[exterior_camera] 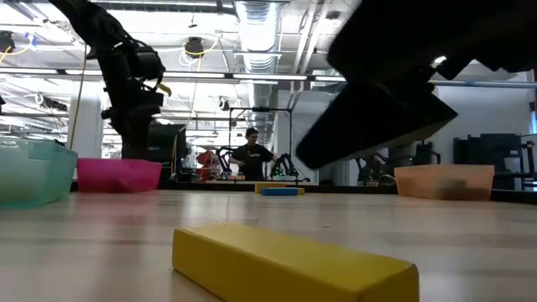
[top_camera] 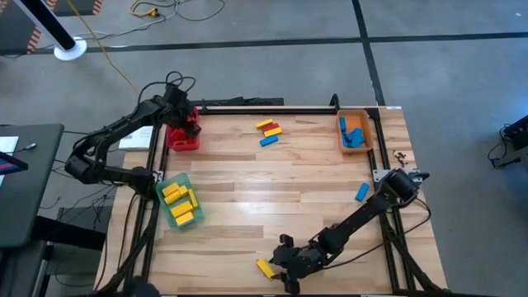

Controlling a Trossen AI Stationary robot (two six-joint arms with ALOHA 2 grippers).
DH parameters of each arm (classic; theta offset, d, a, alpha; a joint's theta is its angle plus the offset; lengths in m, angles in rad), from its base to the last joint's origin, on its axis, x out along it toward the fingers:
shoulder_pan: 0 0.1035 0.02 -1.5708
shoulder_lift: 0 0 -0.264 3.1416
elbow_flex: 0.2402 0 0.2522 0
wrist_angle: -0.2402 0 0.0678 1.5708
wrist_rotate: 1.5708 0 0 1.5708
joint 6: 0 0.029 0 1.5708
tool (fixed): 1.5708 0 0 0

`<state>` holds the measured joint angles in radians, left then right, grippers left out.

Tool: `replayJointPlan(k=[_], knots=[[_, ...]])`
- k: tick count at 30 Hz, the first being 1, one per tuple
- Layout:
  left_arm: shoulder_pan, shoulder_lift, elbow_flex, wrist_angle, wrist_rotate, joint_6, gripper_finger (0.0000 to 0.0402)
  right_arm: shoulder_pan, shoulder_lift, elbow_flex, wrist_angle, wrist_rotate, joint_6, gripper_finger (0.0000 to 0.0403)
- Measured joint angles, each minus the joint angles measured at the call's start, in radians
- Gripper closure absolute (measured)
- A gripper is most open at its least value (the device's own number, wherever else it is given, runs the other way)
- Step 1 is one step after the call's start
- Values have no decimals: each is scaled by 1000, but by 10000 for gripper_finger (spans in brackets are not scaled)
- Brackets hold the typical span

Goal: Sort blocks
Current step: Put the blue block into the orange bin

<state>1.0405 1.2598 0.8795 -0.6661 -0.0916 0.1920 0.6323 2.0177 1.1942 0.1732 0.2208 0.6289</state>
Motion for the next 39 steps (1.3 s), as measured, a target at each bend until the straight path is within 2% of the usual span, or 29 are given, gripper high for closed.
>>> replayJointPlan(k=[5, 8, 16, 21, 28, 32, 39], knots=[[-21, -6, 0, -12, 105, -22, 164, 0, 35, 29, -4, -12, -54, 148], [-59, -29, 0, -14, 139, -28, 164, -7, 31, 36, -68, -12, -77, 148], [-213, -156, 0, -15, 172, -61, 164, -27, -63, 53, -601, -6, 10, 148], [-346, -234, 0, -17, 173, -107, 164, -34, -112, 53, -926, -6, 99, 148], [-550, -259, 0, 10, 173, -183, 164, -40, -134, 53, -1335, -45, 168, 148], [-665, -245, 0, 73, 164, -217, 164, -52, -133, 33, -1472, -120, 163, 148], [-840, -165, 2, 202, 155, -246, 164, -90, -132, -47, -1566, -238, 117, 148]])
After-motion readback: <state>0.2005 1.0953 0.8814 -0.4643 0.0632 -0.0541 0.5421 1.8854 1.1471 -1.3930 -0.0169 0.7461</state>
